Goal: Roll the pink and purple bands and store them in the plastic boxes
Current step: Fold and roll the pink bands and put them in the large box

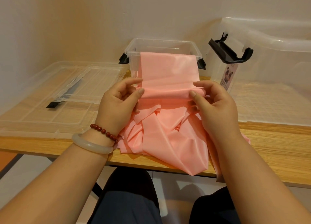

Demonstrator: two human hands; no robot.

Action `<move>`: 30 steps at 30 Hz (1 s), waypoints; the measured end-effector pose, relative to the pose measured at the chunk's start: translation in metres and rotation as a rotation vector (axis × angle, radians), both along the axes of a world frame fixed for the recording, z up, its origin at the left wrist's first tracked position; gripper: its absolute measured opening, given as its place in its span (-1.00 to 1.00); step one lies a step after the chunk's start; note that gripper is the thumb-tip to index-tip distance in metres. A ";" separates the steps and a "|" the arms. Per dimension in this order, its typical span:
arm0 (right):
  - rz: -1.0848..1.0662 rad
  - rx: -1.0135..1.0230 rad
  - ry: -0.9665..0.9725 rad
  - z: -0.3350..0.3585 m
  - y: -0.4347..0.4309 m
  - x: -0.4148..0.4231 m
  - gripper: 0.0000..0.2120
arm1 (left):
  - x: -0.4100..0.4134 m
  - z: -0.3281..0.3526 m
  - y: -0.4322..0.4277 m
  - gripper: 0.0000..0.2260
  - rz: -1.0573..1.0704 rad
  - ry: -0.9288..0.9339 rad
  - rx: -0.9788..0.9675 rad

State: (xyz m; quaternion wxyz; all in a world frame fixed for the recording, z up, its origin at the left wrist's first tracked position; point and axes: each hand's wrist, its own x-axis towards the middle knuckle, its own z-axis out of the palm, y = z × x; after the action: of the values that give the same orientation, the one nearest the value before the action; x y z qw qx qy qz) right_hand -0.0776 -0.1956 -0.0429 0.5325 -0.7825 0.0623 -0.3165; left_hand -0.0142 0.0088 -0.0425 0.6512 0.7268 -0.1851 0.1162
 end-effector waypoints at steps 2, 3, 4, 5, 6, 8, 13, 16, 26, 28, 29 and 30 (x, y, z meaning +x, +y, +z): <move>0.006 0.035 -0.004 0.001 0.001 0.000 -0.85 | 0.001 -0.001 0.001 -0.84 -0.016 -0.003 0.029; 0.011 0.053 -0.008 0.001 0.002 0.000 -0.88 | 0.001 -0.001 0.002 -0.85 -0.029 -0.001 0.040; 0.012 0.062 -0.013 0.001 0.002 0.000 -0.91 | 0.000 -0.001 0.002 -0.83 -0.044 -0.001 0.051; 0.007 0.059 -0.015 0.001 0.002 0.000 -0.93 | 0.000 0.000 0.003 -0.80 -0.052 -0.007 0.062; 0.002 0.051 -0.013 0.001 0.002 0.001 -0.94 | 0.001 -0.001 0.003 -0.77 -0.047 -0.015 0.073; 0.020 0.056 -0.001 0.000 0.000 0.001 -0.89 | 0.002 -0.001 0.003 -0.77 -0.003 -0.028 0.088; 0.017 -0.011 0.012 0.000 0.000 0.001 -0.79 | 0.003 -0.003 0.002 -0.85 0.066 -0.036 0.100; -0.019 -0.045 -0.016 -0.001 -0.001 0.003 -0.89 | 0.004 -0.001 0.002 -0.85 0.072 -0.062 0.105; -0.004 -0.013 -0.010 -0.002 -0.001 0.003 -0.86 | 0.001 0.001 0.001 -0.81 0.031 0.014 -0.028; 0.011 0.019 -0.005 0.000 0.000 0.001 -0.84 | 0.000 0.001 0.001 -0.83 0.032 0.016 -0.051; 0.019 0.029 -0.001 0.000 -0.001 0.001 -0.81 | 0.000 0.001 0.002 -0.82 0.032 0.020 -0.053; 0.018 0.029 0.001 0.000 -0.001 0.001 -0.78 | 0.000 0.000 0.002 -0.79 0.029 0.027 -0.045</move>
State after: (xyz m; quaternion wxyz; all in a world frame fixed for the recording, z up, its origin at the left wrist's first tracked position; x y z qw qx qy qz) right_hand -0.0769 -0.1964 -0.0431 0.5467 -0.7753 0.0603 -0.3103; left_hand -0.0142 0.0107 -0.0424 0.6679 0.7161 -0.1632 0.1200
